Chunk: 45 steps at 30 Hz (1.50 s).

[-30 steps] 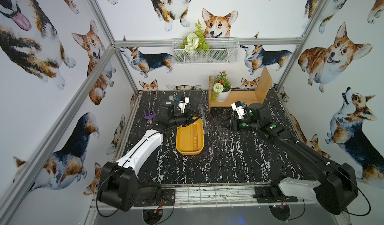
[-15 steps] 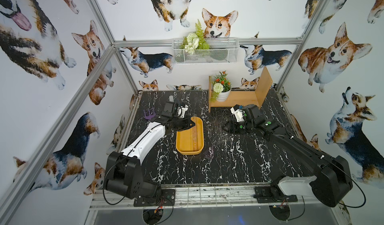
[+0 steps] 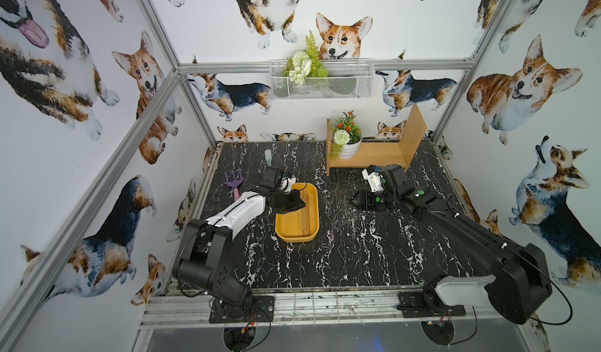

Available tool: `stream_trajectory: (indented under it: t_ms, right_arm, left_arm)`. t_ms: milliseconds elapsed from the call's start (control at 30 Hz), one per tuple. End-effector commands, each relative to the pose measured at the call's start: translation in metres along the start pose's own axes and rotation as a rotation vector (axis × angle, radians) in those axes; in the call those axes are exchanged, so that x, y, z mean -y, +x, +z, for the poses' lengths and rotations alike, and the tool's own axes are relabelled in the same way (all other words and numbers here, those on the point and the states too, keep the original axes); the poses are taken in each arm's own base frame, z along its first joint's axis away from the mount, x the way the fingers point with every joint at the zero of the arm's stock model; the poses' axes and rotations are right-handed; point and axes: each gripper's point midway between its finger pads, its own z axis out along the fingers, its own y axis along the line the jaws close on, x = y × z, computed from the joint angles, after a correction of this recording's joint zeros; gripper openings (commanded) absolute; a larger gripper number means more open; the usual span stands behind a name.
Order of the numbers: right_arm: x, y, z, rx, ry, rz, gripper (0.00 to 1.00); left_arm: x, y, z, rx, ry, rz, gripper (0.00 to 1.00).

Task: Put the scattered rulers into the storage box
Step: Place the ruler in the storage box.

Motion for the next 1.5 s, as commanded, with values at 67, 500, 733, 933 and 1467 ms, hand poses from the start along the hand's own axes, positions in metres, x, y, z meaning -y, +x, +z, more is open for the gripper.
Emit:
stream_trajectory:
  t_ms: [67,500,733,933,1467]
  right_arm:
    - [0.005,0.004,0.0,-0.007,0.019,-0.006,0.56]
    - [0.007,0.006,0.0,-0.009,0.022,-0.004,0.56]
    - [0.007,0.006,0.0,-0.009,0.024,-0.005,0.56]
    - [0.007,0.007,0.0,-0.011,0.024,-0.004,0.58]
    - [0.015,0.011,0.005,-0.024,0.093,-0.008,0.56]
  left_arm:
    - [0.003,-0.008,0.013,0.022,0.029,-0.004,0.0]
    - [-0.019,-0.007,0.038,-0.008,-0.005,-0.042,0.0]
    - [-0.024,-0.006,0.046,-0.022,-0.008,-0.052,0.0]
    - [-0.027,-0.007,0.042,-0.011,-0.039,-0.046,0.21]
    - [-0.001,-0.035,-0.027,0.137,-0.169,0.048,0.39]
